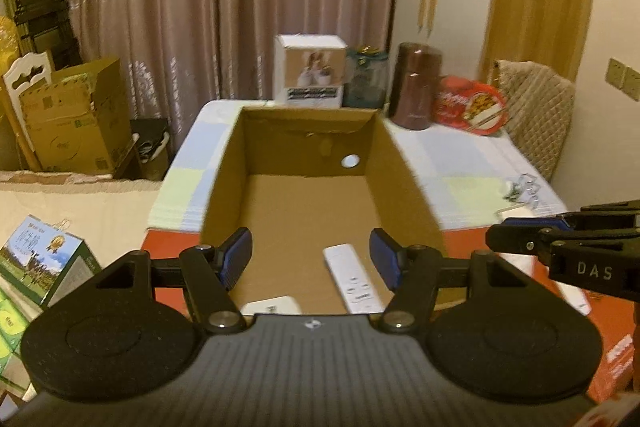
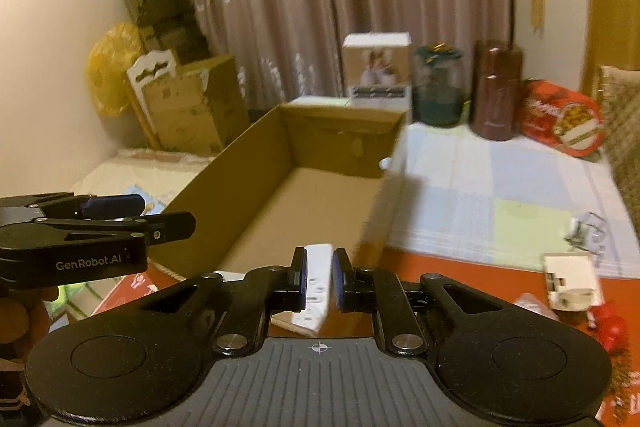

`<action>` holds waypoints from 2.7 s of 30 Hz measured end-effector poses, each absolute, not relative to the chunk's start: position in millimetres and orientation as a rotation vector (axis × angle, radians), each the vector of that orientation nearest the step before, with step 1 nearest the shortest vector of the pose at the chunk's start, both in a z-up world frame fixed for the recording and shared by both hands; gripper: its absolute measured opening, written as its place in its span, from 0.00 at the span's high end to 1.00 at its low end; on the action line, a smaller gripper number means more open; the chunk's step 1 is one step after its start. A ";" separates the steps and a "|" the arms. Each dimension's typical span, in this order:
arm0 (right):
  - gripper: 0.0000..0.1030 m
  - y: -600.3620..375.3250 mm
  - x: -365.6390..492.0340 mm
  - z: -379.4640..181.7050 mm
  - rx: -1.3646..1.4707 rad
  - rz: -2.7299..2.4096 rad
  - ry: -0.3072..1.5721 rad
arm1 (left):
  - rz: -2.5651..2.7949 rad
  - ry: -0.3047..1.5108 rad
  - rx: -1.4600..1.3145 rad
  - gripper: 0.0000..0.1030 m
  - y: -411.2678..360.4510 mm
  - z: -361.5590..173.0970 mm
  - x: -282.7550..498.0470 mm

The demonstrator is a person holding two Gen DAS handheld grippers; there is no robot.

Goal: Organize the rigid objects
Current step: 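Move both empty tools back over the red mat, then grasp the Midea remote with the right tool while the left tool grasps the clear floss pick box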

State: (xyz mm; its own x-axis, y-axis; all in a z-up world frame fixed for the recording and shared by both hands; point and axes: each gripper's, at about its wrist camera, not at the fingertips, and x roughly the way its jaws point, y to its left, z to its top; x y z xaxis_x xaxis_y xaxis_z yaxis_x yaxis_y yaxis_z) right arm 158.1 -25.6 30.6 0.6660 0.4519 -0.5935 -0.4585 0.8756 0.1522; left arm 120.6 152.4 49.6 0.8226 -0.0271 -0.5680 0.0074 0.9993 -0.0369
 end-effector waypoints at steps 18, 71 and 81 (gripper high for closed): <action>0.29 -226.0 77.6 2.8 0.116 0.058 0.641 | -0.271 0.624 -0.030 0.36 -0.2 21.8 95.8; 0.64 -235.5 180.9 -114.5 0.061 0.099 0.848 | -0.364 0.762 0.138 0.20 -80.2 -115.0 217.9; 0.64 -230.8 178.9 -114.5 0.037 0.109 0.842 | -0.348 0.770 0.169 0.46 -86.6 -118.1 218.4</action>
